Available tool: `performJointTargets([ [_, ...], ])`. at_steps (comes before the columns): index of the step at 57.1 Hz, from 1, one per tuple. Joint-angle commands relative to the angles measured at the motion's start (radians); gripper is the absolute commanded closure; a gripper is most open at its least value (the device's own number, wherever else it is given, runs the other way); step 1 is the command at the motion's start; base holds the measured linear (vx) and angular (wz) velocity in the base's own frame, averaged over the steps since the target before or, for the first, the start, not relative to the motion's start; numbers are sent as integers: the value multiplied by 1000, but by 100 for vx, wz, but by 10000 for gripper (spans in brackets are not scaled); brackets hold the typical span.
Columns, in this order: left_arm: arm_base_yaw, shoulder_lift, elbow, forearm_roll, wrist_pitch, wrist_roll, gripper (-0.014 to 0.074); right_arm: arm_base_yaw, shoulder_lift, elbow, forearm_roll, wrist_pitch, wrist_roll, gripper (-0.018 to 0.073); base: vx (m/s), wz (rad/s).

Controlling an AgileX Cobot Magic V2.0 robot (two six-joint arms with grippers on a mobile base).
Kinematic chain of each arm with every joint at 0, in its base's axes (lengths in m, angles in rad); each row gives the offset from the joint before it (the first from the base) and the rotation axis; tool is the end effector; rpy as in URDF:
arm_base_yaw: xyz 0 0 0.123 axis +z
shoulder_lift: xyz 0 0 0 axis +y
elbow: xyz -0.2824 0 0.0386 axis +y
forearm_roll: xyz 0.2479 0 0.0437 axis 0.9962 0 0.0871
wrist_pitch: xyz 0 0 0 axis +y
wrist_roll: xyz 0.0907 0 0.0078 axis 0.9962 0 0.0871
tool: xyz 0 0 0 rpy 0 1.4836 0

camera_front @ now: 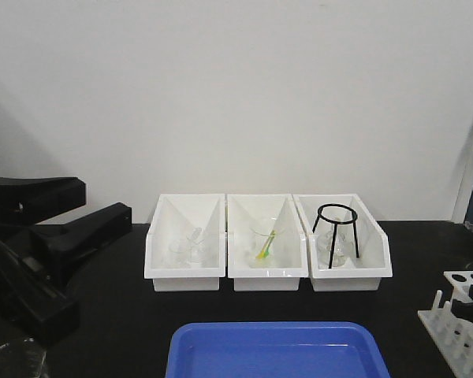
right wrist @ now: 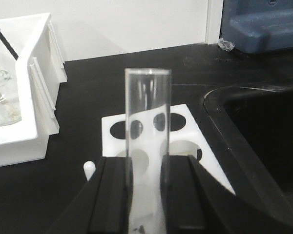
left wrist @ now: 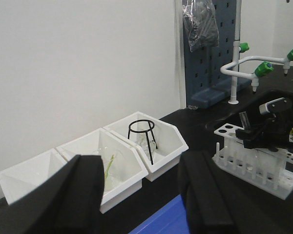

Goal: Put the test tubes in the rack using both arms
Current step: 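Lower the tube into a rack hole and open the right gripper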

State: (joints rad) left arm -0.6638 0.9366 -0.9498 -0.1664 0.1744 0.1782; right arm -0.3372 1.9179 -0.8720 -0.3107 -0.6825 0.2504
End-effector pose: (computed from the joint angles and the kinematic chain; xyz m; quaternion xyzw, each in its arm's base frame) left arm 0.1573 -0.1264 0.4137 0.2527 0.6870 -0.2273 0.6423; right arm 0.3641 -0.1091 0.1563 0.0802 0.7991 -0.0204 0.5954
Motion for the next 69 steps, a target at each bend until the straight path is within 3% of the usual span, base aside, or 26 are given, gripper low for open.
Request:
performJointTargets([
  [1,2,-8,-39,-10,-82,-7,147,-4,-45,-28,-4,-73,-6,559,0,0],
  [14,2,-8,-39,-10,-82,-7,147,-4,-45,-28,-35,-53,-10,491,0,0],
  [23,2,-8,-39,-10,-81,-8,147,-4,-45,-28,-111,-52,-9,358,0,0],
  [24,2,-8,-39,-10,-80,-8,147,-4,-45,-28,-138,-52,-9,269,0,0],
  [34,2,-8,-39,-10,-77,-26,147,-4,-45,-28,-135,-58,-9,154,0,0],
  [55,2,-8,-39,-10,-73,-34,147,-4,-76,-28,-132,-146,-14,130,0,0],
  [69,2,-8,-39,-10,-69,-34,147,-4,-210,-28,-133,-169,-14,130,0,0],
])
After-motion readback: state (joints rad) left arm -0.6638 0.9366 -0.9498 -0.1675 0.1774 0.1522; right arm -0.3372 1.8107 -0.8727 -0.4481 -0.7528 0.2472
